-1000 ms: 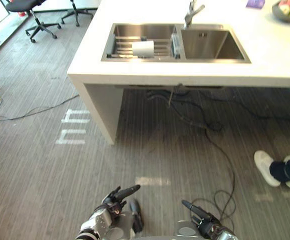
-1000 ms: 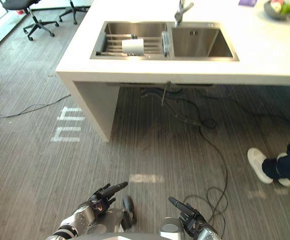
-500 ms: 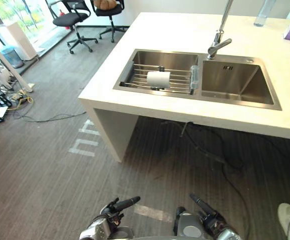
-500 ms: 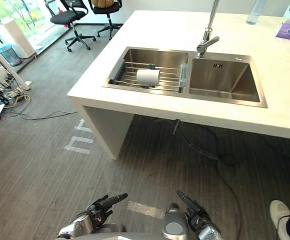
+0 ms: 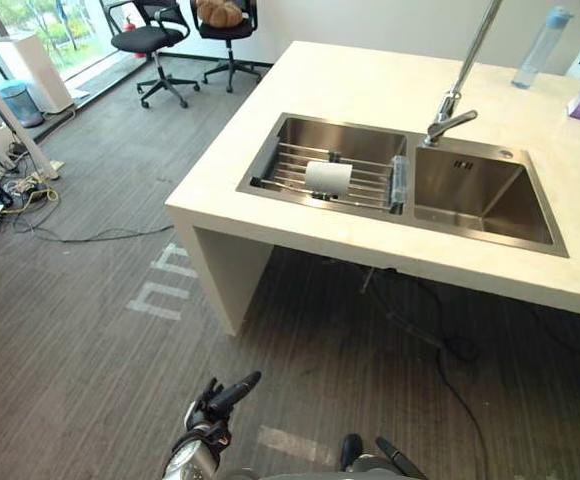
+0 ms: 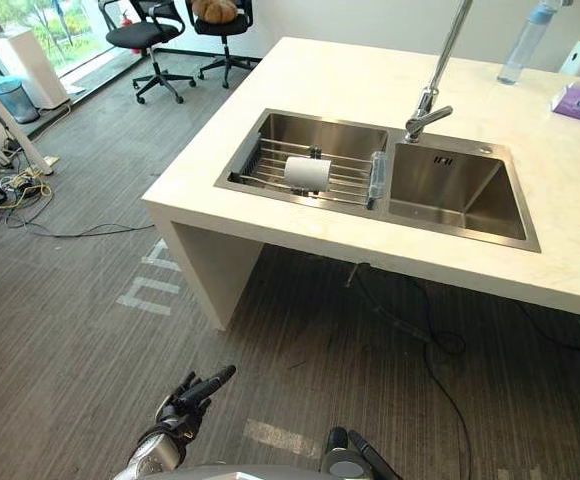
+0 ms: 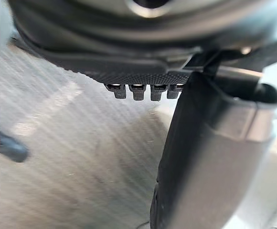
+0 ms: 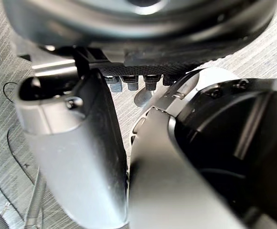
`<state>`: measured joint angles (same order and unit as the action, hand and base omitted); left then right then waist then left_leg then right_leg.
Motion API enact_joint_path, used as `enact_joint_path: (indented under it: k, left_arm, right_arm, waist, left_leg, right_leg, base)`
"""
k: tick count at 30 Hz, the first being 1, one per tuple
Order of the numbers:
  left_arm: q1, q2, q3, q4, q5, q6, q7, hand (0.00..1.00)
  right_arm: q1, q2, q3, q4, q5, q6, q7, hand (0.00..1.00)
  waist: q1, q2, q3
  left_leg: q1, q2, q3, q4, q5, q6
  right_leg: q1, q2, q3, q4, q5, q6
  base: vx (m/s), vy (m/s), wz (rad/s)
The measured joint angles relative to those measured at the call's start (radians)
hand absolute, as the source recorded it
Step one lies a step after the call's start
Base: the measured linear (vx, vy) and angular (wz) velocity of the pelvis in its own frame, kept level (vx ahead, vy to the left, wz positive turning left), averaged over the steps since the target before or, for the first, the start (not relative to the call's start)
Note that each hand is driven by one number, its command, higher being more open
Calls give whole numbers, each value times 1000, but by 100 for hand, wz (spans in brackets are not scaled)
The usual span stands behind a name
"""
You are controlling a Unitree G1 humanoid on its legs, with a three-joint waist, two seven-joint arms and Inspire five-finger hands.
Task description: Walk over to the sink, pick up the cup, carry it to the dishwasher, place the cup inside the dishwasher, then close the dishwasher door
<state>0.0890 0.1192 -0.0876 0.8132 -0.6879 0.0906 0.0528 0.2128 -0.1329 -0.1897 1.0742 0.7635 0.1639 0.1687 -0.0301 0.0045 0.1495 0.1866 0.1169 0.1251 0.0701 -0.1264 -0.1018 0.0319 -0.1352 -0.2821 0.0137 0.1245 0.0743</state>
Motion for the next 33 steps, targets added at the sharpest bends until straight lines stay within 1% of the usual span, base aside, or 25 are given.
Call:
enact_joint_path:
  k: [2,5,7,8,10,11,12,13,14,15,16,17,18,19,21,23,24,25,26,27,28,29,30,31,33]
  left_arm:
    - [-8,2,-33,21,0,66,-33,100]
    - [-35,0,-58,17,-5,122,-42,100]
    - [-44,5,-55,-4,-22,134,-30,100]
    - [-49,15,-46,-70,-26,139,-4,100]
    - [-55,19,-16,-167,-42,136,29,100]
    - [-64,23,14,-250,-48,133,53,100]
    - [-72,27,52,-336,-51,124,79,100]
    - [-74,32,71,-387,-60,120,97,100]
    - [-85,37,98,-498,-69,116,127,100]
    - [-83,32,122,-629,-70,111,156,100]
    - [-83,28,135,-695,-69,105,171,100]
    - [-83,27,157,-784,-69,90,189,100]
    - [-83,31,194,-900,-69,54,193,100]
    - [-83,34,205,-938,-69,42,192,100]
    - [-83,54,216,-1039,-68,8,180,100]
    - [-84,67,211,-1135,-67,-7,135,100]
    - [-84,67,207,-1151,-68,-7,125,100]
    - [-84,67,196,-1175,-69,-6,102,100]
    - [-84,66,185,-1192,-69,-4,90,100]
    - [-83,67,178,-1205,-69,-3,79,100]
    - [-81,67,173,-1206,-69,-2,61,100]
    - [-72,67,165,-1206,-69,0,50,100]
    - [-62,67,162,-1206,-69,3,45,100]
    - [-26,68,156,-1205,-69,13,32,100]
    - [30,71,138,-1205,-69,22,17,100]
  right_arm:
    - [-1,0,-4,-3,-2,-4,0,100]
    - [-2,9,-44,1,-9,10,1,100]
    - [-4,16,-66,1,-10,24,4,100]
    - [-4,21,-82,3,-11,29,5,100]
    - [-4,19,-93,11,-17,39,11,100]
    - [-4,16,-115,20,-23,47,19,100]
    - [-4,14,-134,25,-38,52,28,100]
    - [-5,14,-141,29,-44,52,30,100]
    - [-7,12,-171,51,-52,50,32,100]
    - [-1,-7,-191,69,-55,53,33,100]
    - [2,-17,-198,78,-59,52,33,100]
    - [4,-32,-204,88,-59,51,32,100]
    - [9,-39,-219,96,-60,51,27,100]
    - [10,-43,-226,96,-59,51,26,100]
    - [8,-45,-257,93,-59,50,29,100]
    - [-11,-45,-276,86,-58,50,33,100]
    - [-15,-45,-277,83,-58,50,34,100]
    - [-22,-46,-278,77,-58,50,35,100]
    - [-23,-48,-280,75,-58,50,35,100]
    - [-29,-51,-285,80,-57,51,35,100]
    - [-30,-36,-285,81,-57,50,35,100]
    - [-35,-24,-286,78,-57,50,38,100]
    - [-39,-22,-286,78,-57,49,40,100]
    - [-45,-24,-285,84,-58,49,41,100]
    - [-45,-28,-280,89,-58,50,41,100]
  waist:
    - [-18,-4,-2]
    - [-25,-3,-3]
    - [-39,0,-4]
    - [-46,7,-6]
    - [-43,16,-13]
    - [-37,25,-19]
    - [-33,33,-23]
    - [-29,32,-25]
    - [-25,29,-26]
    - [-14,42,-23]
    - [-13,60,-14]
    - [-13,78,-1]
    - [-5,82,9]
    - [0,85,8]
    - [14,84,8]
    - [20,82,9]
    - [21,82,9]
    - [24,86,7]
    - [32,96,2]
    - [41,110,-2]
    - [39,92,0]
    - [39,76,10]
    - [43,72,14]
    - [46,66,17]
    - [56,66,18]
  left_leg:
    - [15,-11,0,-14,4,9]
    - [20,-15,-9,-36,1,18]
    - [19,-7,-22,-33,0,17]
    - [11,7,-40,-23,-6,10]
    - [-13,33,-54,9,-26,1]
    - [-26,58,-58,37,-43,10]
    - [-32,74,-58,63,-65,49]
    - [-42,76,-51,105,-70,76]
    - [-142,92,3,313,-40,103]
    - [-210,121,22,491,-16,134]
    - [-235,138,17,564,3,130]
    - [-266,161,7,665,50,120]
    - [-318,170,-3,794,56,110]
    - [-334,165,0,814,28,104]
    - [-368,132,18,783,-16,88]
    - [-374,68,37,585,-29,81]
    - [-369,47,36,512,-25,75]
    - [-346,4,19,326,50,58]
    - [-322,-6,3,187,200,44]
    - [-284,-2,-3,118,242,57]
    - [-243,-17,-19,36,240,55]
    - [-237,-26,-11,10,241,58]
    - [-234,-28,-2,7,233,56]
    - [-226,-32,16,8,220,57]
    - [-196,-34,61,9,204,64]
  right_leg:
    - [-15,-18,2,58,-32,6]
    - [-46,-37,-1,130,-79,5]
    - [-50,-39,-13,159,-106,-1]
    - [-50,-34,-35,180,-129,-8]
    - [-50,-15,-55,187,-147,-15]
    - [-51,3,-68,196,-164,-24]
    - [-52,17,-76,216,-193,-35]
    - [-51,13,-76,225,-210,-36]
    - [-48,3,-91,250,-237,-38]
    - [-15,7,-99,251,-246,-44]
    - [11,15,-105,249,-256,-48]
    - [50,19,-113,241,-273,-57]
    - [102,16,-114,228,-284,-55]
    - [118,12,-114,217,-284,-56]
    - [160,6,-113,170,-279,-48]
    - [198,-2,-113,135,-275,-42]
    - [201,-6,-110,133,-275,-41]
    - [201,-9,-98,130,-277,-36]
    - [201,3,-81,124,-283,-22]
    - [206,14,-63,116,-296,0]
    - [208,12,-47,105,-305,-6]
    - [206,8,-26,91,-305,-6]
    - [206,8,-12,84,-304,-5]
    - [208,3,16,70,-296,4]
    - [214,-6,55,67,-286,22]
  base:
    - [-54,39,4]
    - [-58,-4,8]
    - [-15,-74,25]
    - [16,-124,35]
    - [50,-137,28]
    - [106,-167,20]
    - [123,-164,13]
    - [147,-129,20]
    - [142,-170,22]
    - [153,-185,28]
    - [185,-205,24]
    - [221,-135,17]
    - [270,-137,7]
    - [213,-101,-9]
    - [213,-59,-12]
    - [264,16,-6]
    - [238,86,-12]
    - [225,127,-21]
    - [261,175,-36]
    - [204,130,-29]
    - [178,122,-20]
    - [106,67,-10]
    - [105,80,-24]
    - [81,42,-47]
    - [72,21,-59]
